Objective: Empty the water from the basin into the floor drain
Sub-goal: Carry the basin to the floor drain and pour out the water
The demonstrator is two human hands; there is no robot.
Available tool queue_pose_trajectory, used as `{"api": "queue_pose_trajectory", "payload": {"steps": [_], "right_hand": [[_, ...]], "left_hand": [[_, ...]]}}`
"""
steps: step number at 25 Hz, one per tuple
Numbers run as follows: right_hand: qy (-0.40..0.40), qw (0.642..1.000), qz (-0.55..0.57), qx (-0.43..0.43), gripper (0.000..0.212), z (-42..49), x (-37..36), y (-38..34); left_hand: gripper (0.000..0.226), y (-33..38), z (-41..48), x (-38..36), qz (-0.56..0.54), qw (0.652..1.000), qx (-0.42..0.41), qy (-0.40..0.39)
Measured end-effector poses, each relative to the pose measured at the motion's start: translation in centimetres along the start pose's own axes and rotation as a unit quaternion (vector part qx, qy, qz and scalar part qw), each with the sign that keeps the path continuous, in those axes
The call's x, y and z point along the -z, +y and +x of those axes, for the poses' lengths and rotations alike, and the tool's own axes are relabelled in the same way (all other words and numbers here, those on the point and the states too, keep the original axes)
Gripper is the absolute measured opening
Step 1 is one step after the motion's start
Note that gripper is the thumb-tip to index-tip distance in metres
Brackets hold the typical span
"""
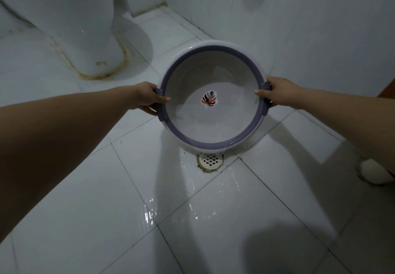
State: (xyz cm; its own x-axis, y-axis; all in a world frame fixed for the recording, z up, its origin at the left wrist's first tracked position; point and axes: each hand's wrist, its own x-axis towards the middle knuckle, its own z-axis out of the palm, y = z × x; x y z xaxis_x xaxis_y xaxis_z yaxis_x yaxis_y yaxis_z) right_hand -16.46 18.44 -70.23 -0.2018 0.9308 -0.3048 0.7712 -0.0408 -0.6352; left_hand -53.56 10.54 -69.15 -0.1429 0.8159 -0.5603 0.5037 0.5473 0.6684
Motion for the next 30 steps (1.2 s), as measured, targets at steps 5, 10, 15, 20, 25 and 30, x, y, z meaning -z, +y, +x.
{"api": "queue_pose_trajectory", "payload": {"steps": [5, 10, 15, 20, 25, 30], "right_hand": [[-0.007, 1.0, 0.014, 0.002, 0.036, 0.3, 0.1, 0.2], [-0.015, 1.0, 0.007, 0.009, 0.032, 0.4, 0.5, 0.1], [-0.029, 0.999, 0.004, 0.029, 0.016, 0.2, 1.0, -0.1], [-0.035, 0.998, -0.001, 0.043, 0.015, 0.2, 1.4, -0.1], [-0.047, 0.997, -0.006, 0.055, 0.013, -0.3, 1.4, -0.1], [-0.054, 0.997, 0.0, 0.064, 0.014, -0.5, 1.8, 0.0]], "left_hand": [[0.041, -0.3, 0.3, 0.2, 0.002, 1.0, -0.003, -0.001], [0.036, -0.5, 0.7, 0.4, 0.016, 1.0, -0.013, -0.003], [0.04, -0.7, 0.9, 0.7, 0.03, 0.999, -0.021, 0.0], [0.035, -1.0, 0.8, 0.8, 0.061, 0.997, -0.034, -0.013], [0.023, -1.3, 1.2, 0.8, 0.098, 0.994, -0.041, -0.011], [0.02, -1.7, 1.4, 0.9, 0.118, 0.991, -0.053, -0.021]]}}
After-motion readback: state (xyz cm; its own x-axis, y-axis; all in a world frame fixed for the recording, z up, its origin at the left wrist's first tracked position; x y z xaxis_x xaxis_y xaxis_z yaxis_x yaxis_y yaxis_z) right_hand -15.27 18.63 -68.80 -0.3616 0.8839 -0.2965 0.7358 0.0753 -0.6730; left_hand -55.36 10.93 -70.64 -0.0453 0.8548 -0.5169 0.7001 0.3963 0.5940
